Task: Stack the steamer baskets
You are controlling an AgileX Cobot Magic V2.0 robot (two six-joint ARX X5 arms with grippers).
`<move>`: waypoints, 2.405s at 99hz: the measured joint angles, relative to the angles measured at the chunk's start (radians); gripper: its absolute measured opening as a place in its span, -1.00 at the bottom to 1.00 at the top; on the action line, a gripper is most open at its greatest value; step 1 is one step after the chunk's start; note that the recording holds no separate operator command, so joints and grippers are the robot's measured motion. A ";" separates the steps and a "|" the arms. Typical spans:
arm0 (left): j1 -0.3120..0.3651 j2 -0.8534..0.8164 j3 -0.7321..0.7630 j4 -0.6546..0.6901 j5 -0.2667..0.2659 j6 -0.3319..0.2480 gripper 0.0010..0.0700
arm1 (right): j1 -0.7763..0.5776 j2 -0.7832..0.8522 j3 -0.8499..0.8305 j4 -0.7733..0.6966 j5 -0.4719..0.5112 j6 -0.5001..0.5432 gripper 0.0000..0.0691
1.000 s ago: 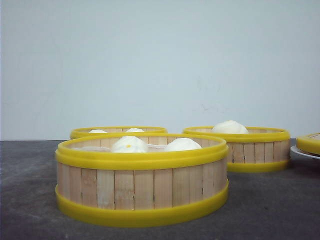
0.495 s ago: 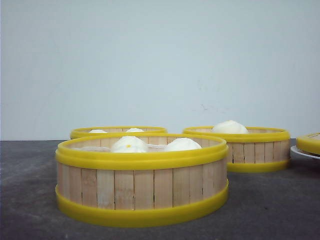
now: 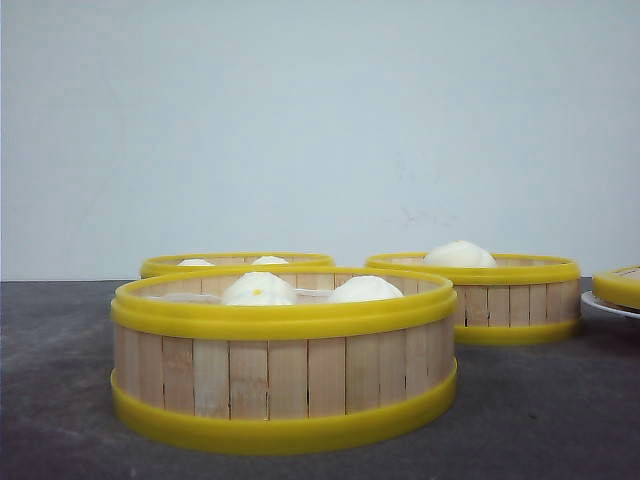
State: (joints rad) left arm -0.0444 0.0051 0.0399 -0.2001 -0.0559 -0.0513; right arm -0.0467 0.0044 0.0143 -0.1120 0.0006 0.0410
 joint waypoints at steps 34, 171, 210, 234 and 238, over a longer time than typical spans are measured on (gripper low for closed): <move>0.000 0.000 0.000 0.000 0.000 0.000 -0.93 | 0.000 0.000 0.000 0.000 0.000 0.000 -0.97; 0.000 0.260 0.317 0.041 0.053 -0.369 -0.96 | 0.000 0.200 0.312 0.052 -0.006 0.559 -0.97; 0.000 0.661 0.785 -0.117 0.108 -0.196 -0.89 | 0.023 0.610 0.833 -0.246 -0.027 0.167 -0.95; -0.020 0.750 0.789 -0.133 0.164 -0.119 -0.26 | 0.048 0.632 0.882 -0.258 -0.030 0.119 0.28; -0.027 0.768 0.795 -0.133 0.167 -0.116 -0.24 | 0.052 0.633 0.883 -0.257 -0.029 0.116 0.33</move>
State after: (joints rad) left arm -0.0719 0.7734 0.8352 -0.3332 0.1112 -0.1677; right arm 0.0051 0.6376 0.8970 -0.3695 -0.0288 0.1574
